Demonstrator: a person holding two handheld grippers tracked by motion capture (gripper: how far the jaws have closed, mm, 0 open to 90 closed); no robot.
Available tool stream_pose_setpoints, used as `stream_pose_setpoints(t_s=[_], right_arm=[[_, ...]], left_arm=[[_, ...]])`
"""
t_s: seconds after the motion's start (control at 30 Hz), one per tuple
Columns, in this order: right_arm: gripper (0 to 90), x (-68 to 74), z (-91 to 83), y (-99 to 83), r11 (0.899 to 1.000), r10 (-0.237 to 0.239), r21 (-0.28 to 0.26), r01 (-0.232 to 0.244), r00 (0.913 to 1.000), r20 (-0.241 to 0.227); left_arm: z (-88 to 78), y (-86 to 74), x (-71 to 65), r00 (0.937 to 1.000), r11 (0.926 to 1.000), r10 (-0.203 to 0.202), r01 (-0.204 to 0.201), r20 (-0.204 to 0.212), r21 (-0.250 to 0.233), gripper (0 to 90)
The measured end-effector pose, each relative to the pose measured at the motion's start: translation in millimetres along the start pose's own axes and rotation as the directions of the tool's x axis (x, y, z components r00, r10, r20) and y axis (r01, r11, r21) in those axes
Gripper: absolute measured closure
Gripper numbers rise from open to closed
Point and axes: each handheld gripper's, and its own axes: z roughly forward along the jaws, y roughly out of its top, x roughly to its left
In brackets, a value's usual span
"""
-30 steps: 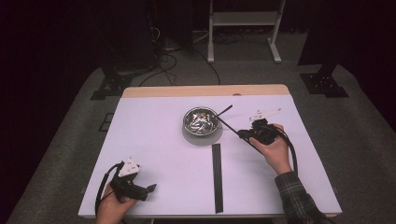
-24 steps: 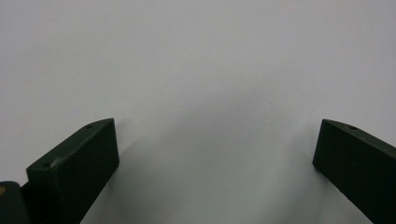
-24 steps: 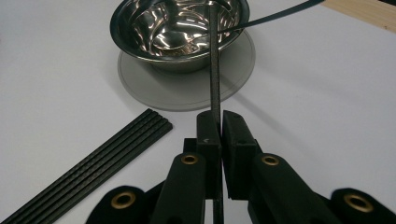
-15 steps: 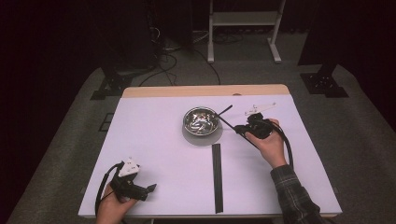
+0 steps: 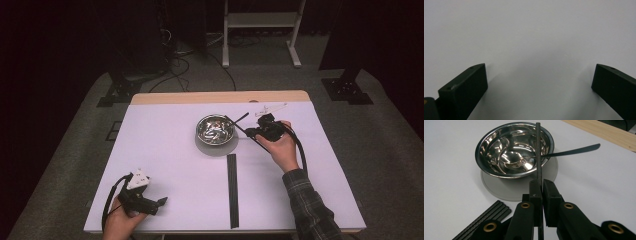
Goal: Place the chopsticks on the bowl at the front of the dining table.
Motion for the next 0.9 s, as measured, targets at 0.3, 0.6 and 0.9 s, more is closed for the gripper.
stream_pose_setpoints(t_s=[0.3, 0.6, 0.9], right_arm=[[85.8, -1.5, 12.3, 11.9, 1.000, 0.005, 0.006, -0.005, 1.0000, 0.002], [85.8, 2.3, 26.1, 26.3, 1.000, -0.005, 0.015, 0.005, 1.0000, 0.000], [85.8, 6.3, 36.7, 40.2, 1.000, -0.013, 0.018, 0.013, 0.9999, -0.001]], left_arm=[[0.0, 0.0, -0.1, 1.0000, 1.0000, 0.000, 0.000, 0.000, -0.001, 0.0], [0.0, 0.0, -0.1, 1.0000, 1.0000, 0.000, 0.000, 0.000, 0.000, 0.0], [0.0, 0.0, -0.1, 1.0000, 1.0000, 0.000, 0.000, 0.000, -0.001, 0.0]])
